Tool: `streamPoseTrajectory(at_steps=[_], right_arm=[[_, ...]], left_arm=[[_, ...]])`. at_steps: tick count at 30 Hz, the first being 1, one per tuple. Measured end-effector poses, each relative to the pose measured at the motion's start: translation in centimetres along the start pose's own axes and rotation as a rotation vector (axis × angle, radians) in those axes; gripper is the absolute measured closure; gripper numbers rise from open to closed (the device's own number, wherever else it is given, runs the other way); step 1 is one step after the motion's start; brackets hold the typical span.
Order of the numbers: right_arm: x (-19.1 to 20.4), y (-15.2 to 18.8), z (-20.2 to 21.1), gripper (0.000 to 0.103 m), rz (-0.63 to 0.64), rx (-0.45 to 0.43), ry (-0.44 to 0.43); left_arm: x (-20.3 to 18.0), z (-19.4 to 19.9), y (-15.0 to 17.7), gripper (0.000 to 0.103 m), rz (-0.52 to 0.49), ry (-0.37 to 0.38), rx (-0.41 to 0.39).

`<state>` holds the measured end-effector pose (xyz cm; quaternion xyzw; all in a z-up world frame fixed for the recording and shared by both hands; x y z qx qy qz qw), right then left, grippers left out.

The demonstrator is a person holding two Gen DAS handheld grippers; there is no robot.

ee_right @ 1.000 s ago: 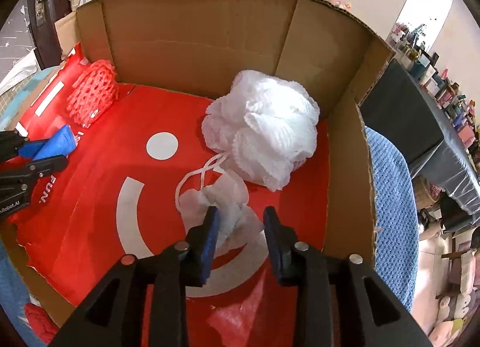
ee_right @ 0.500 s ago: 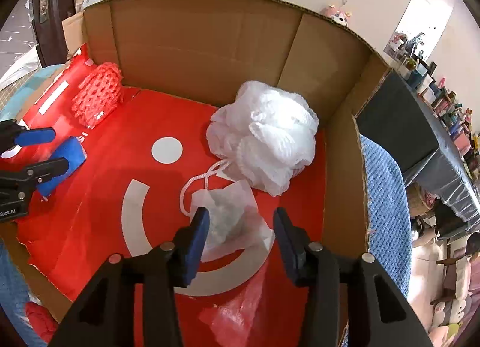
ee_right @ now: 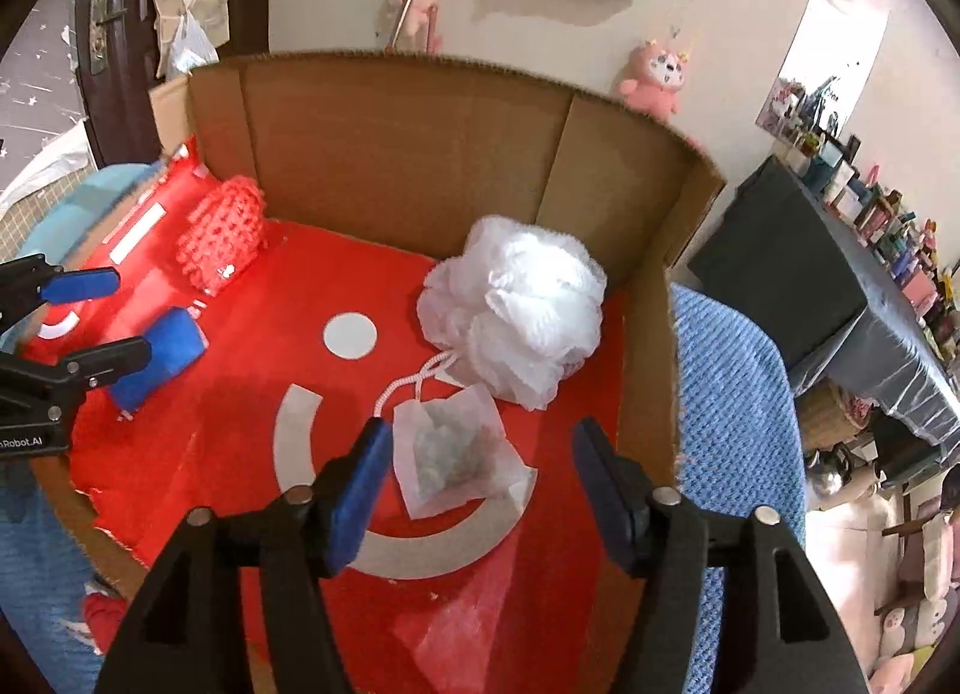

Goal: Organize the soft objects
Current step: 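Withdraw both open tools from the box back toward the pile on the blanket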

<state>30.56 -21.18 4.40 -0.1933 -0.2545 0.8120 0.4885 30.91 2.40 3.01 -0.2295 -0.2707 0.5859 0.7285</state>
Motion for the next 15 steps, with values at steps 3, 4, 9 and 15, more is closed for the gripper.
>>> streamPoseTrajectory(at_steps=[3, 4, 9, 15], right_arm=[[0.3, -0.1, 1.5, 0.033, 0.000, -0.037, -0.007], [0.4, -0.1, 1.9, 0.031, 0.001, -0.049, -0.007], [1.3, -0.1, 4.8, 0.025, -0.002, -0.119, -0.016], [2.7, 0.5, 8.2, 0.019, 0.003, -0.200, -0.021]], left_arm=[[-0.1, 1.4, -0.1, 0.026, 0.004, 0.004, -0.033], [-0.1, 1.9, -0.1, 0.026, 0.007, 0.005, -0.045], [-0.4, 4.7, 0.0, 0.026, 0.017, 0.008, -0.113], [-0.8, 7.6, 0.4, 0.022, 0.039, 0.003, -0.183]])
Point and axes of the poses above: each gripper's, at about its wrist camera, not at the fingertips, and z roughly against the way its jaws point, x to its left, y to its underside, the point moved 3 cm from there along -z, roughly the way its jaws point, and after that the axes turned 8 degrees about -y, right-handed, at the moved point
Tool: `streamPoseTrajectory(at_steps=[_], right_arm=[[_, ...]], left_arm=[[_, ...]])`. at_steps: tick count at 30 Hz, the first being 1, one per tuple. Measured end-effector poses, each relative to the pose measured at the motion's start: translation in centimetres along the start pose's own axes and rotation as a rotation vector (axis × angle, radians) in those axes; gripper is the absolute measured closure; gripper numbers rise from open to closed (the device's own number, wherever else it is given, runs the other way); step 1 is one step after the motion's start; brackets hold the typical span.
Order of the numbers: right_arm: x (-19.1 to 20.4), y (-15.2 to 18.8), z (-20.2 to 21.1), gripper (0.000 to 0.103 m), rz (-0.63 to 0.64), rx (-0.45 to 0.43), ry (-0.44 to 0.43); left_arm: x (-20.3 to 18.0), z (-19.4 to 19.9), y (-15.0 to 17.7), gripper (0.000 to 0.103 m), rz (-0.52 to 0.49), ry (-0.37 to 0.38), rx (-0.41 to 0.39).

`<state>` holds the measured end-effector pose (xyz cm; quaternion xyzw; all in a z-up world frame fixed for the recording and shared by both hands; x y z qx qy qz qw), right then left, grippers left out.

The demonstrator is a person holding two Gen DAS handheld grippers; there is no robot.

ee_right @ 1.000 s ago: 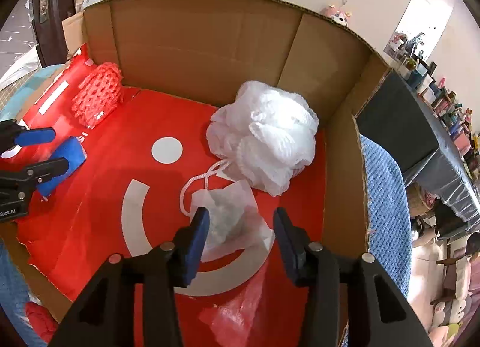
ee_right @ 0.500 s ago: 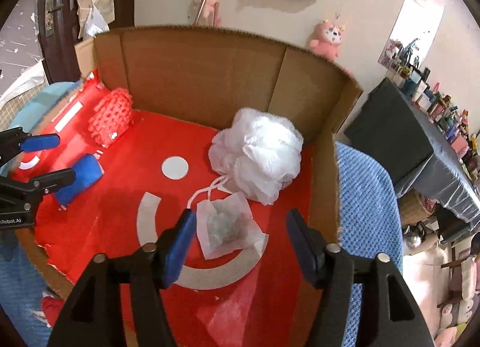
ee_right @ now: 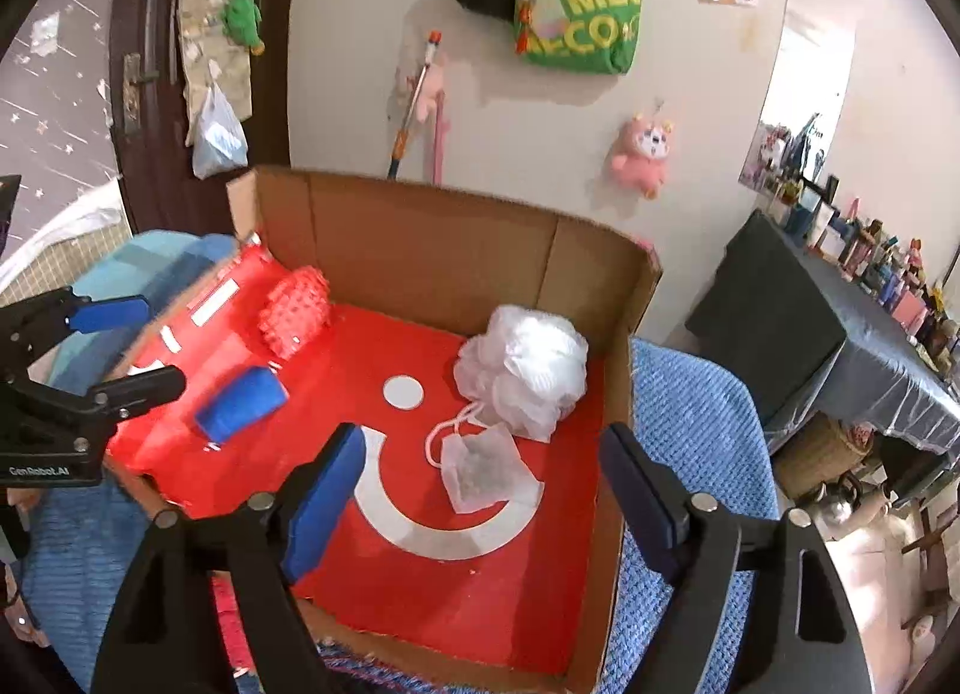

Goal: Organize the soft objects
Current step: 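Withdraw both open tools from the box back toward the pile on the blanket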

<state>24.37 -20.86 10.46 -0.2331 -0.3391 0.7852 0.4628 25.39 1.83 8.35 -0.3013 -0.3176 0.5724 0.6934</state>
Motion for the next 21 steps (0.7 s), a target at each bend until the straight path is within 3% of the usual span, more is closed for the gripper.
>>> streamPoseTrajectory(at_steps=[17, 21], right_arm=[[3.2, 3.6, 9.5, 0.002, 0.012, -0.218, 0.046], [3.6, 5.1, 10.9, 0.000, -0.008, -0.252, 0.054]], left_arm=[[-1.5, 8.9, 3.2, 0.012, 0.052, -0.027, -0.199], [-2.1, 10.1, 4.5, 0.011, 0.053, -0.065, -0.237]])
Point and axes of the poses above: each gripper's, at about its wrist camera, not at the fingertips, and z roughly against the way its jaws point, x to its left, y to its underside, the point moved 3 cm from there along -z, roughly the way its jaws point, and after that the axes turned 8 degrees about -y, right-handed, at the moved point
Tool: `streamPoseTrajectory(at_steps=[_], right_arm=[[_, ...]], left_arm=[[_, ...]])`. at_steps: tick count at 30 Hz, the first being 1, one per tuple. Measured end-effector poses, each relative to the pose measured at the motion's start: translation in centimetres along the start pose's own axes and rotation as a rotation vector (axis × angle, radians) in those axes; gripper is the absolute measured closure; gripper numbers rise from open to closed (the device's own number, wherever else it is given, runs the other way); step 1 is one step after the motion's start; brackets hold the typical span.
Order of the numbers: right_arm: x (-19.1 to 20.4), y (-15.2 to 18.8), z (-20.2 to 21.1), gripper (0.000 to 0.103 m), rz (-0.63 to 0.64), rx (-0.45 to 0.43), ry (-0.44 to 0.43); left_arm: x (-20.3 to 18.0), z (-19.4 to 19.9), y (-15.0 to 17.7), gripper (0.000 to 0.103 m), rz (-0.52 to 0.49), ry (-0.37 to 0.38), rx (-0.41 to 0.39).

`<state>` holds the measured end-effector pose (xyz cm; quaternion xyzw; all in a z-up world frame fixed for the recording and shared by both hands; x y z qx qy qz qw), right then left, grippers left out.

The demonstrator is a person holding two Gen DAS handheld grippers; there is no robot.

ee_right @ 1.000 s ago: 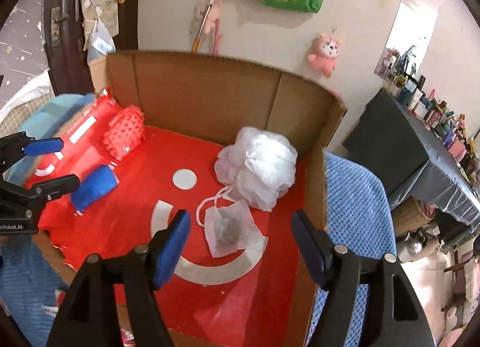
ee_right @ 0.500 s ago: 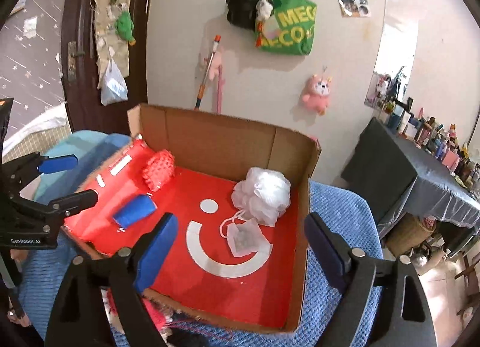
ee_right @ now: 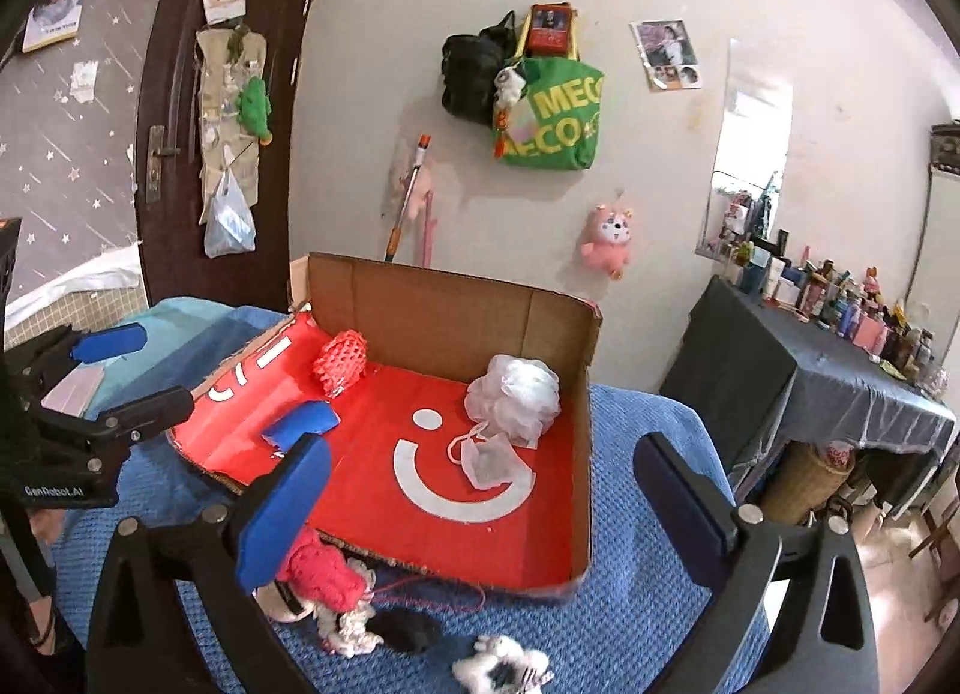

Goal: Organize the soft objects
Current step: 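Withdraw both open tools from the box back toward the pile on the blanket, then grasp the white rolled cloth with the left tool while the right tool grasps the white sheep plush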

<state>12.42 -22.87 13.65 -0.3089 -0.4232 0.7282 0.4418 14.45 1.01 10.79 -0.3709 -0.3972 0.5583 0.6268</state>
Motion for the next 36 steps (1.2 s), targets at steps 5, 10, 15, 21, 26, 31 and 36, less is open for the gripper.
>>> streamPoseTrajectory(at_steps=[5, 10, 15, 21, 26, 31, 36], right_arm=[[0.3, 1.6, 1.6, 0.000, -0.015, -0.039, 0.017], [0.6, 3.7, 2.7, 0.000, -0.034, -0.066, 0.027], [1.3, 6.4, 3.8, 0.000, -0.034, -0.103, 0.060], [2.1, 9.1, 4.3, 0.000, -0.030, -0.106, 0.099], [2.5, 10.9, 4.4, 0.000, -0.050, -0.099, 0.110], [2.6, 12.8, 4.3, 0.000, -0.099, -0.090, 0.100], [2.7, 15.0, 3.8, 0.000, -0.113, -0.074, 0.130]], left_arm=[[-0.3, 1.4, 1.4, 0.011, 0.011, -0.035, -0.038], [-0.5, 2.0, 3.4, 0.011, 0.024, -0.037, -0.040], [-0.7, 2.7, 5.8, 0.011, 0.059, -0.039, -0.036], [-1.3, 3.3, 8.2, 0.011, 0.074, -0.041, -0.033], [-1.7, 3.5, 9.7, 0.011, 0.071, -0.044, -0.024], [-2.2, 3.5, 11.0, 0.011, 0.068, -0.044, -0.013], [-2.8, 3.2, 12.4, 0.011, 0.064, -0.036, 0.012]])
Point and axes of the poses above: each gripper's, at about its wrist camera, not at the fingertips, and z roughly against the way its jaws point, x to its left, y to its underside, the point moved 3 cm from there along -z, roughly the way its jaws point, and after that the axes turned 8 degrees about -y, right-handed, at the moved point
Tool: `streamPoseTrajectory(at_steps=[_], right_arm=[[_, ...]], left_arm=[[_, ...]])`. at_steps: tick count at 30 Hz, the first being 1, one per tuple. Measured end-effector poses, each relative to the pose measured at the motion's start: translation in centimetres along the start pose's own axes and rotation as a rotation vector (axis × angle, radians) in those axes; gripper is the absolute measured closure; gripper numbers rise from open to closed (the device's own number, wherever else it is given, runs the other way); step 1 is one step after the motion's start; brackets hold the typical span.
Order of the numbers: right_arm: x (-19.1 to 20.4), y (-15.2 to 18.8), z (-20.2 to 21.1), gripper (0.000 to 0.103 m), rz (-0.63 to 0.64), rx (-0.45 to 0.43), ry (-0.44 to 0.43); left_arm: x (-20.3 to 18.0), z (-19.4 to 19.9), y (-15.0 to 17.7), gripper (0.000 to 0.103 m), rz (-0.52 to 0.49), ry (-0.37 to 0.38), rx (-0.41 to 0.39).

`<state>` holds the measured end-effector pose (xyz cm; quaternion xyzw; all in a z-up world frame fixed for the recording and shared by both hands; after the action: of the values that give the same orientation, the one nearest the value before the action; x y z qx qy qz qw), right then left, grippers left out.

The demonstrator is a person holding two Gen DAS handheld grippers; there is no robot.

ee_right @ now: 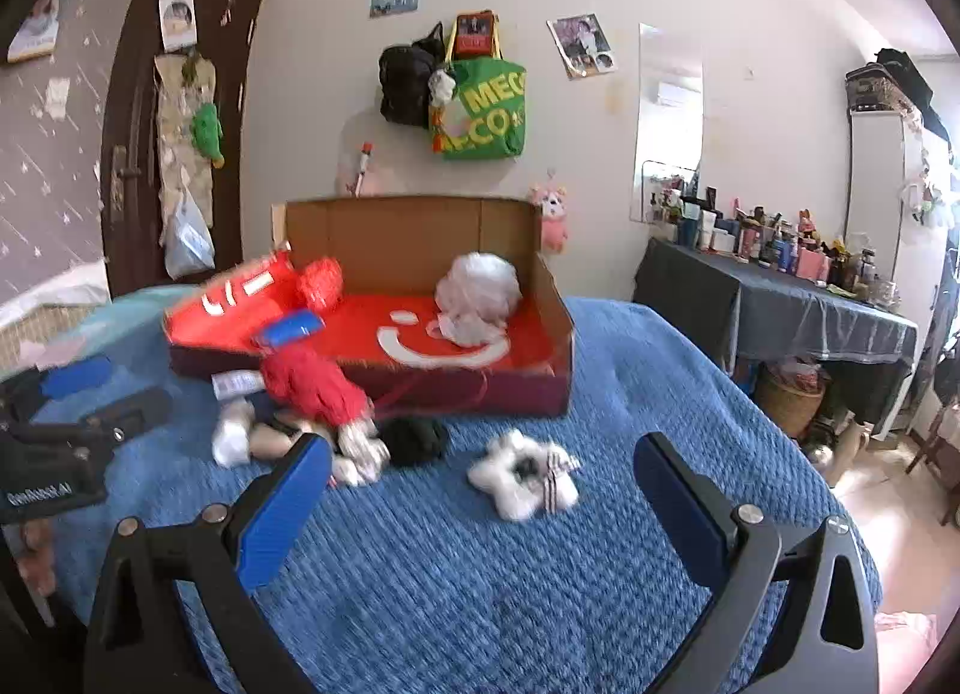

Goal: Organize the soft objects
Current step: 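Grasp the white rolled cloth with the left tool while the right tool grasps the white sheep plush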

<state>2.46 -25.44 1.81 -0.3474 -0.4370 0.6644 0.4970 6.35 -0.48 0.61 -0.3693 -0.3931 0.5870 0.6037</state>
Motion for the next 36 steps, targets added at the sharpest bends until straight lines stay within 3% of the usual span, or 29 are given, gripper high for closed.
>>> streamPoseTrajectory(at_steps=[9, 19, 31, 36], right_arm=[[-0.8, 0.9, -1.4, 0.000, -0.052, 0.060, -0.030], [-2.1, 0.5, -4.3, 0.000, -0.114, 0.187, -0.078], [-2.9, -0.8, -7.1, 0.000, -0.029, 0.309, -0.061], [-3.6, -0.6, -8.4, 0.007, -0.045, 0.369, -0.072]], left_arm=[[-0.2, -0.7, 0.6, 0.011, 0.002, 0.001, 0.037], [-0.2, -2.4, 0.2, 0.011, 0.001, 0.027, 0.115], [-0.3, -6.2, -0.3, 0.011, 0.005, 0.075, 0.272], [-0.7, -7.5, -0.2, 0.011, -0.028, 0.084, 0.322]])
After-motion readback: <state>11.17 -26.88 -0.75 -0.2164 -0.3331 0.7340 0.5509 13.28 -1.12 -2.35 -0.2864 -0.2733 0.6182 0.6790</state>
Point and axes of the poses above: each gripper's, at about its wrist camera, not at the fingertips, and z roughly against the way its jaws point, x to its left, y to its underside, the point moved 3 cm from there along -z, roughly the way its jaws point, and after that the axes turned 8 degrees about -y, right-handed, at the moved point
